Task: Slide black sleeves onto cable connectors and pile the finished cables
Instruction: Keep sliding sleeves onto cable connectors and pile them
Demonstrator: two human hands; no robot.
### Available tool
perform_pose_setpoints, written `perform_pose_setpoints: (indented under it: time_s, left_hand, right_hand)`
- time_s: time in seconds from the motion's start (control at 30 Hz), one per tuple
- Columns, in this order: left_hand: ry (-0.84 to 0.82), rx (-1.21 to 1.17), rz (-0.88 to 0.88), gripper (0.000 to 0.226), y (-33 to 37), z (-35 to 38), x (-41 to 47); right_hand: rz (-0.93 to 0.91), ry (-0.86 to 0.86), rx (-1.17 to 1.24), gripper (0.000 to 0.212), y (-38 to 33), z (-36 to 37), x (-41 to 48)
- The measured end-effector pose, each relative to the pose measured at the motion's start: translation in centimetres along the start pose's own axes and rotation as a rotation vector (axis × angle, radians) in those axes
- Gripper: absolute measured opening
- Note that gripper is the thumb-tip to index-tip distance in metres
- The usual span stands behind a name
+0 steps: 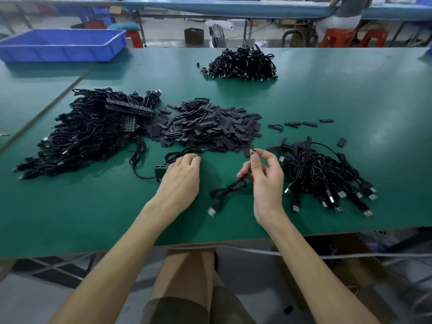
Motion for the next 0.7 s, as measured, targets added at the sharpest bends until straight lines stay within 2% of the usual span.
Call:
perform_pose_setpoints:
  time_s: [0.17, 0.37, 0.6, 0.7]
  left_hand:
    - [0.099, 0.026, -0.162, 0.027, -1.5, -1.6, 1.5]
    - [0.152, -0.173, -0.104, 0.027, 1.8, -2.1, 5.8]
    - [0.070, -0.222, -0.281, 0.039, 1.3, 0.3, 9.4]
    - [0.047, -0.383, -0.340, 0.029, 0.3, 0.9, 9.6]
  right_hand:
    - [0.034, 0.012, 0.006, 0.016, 0.5, -0.1, 0.3]
    - [0.029, -0.023, -0.046, 0.015, 0.5, 0.4, 0.2]
    - [0.036, -0.077, -0.166, 0.014, 0.7, 0.9, 0.2]
    - [0.067, -0.106, -0.187, 0.019, 1.0, 1.2, 0.2]
Point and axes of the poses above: each hand's wrist, its own x-axis towards the middle knuckle, its own z-axis out of the palm, y = z × x, the point moved 10 cm from there along x, towards the middle knuckle, and after that the axes turned 2 degrees about -y, right-handed, at the moved point
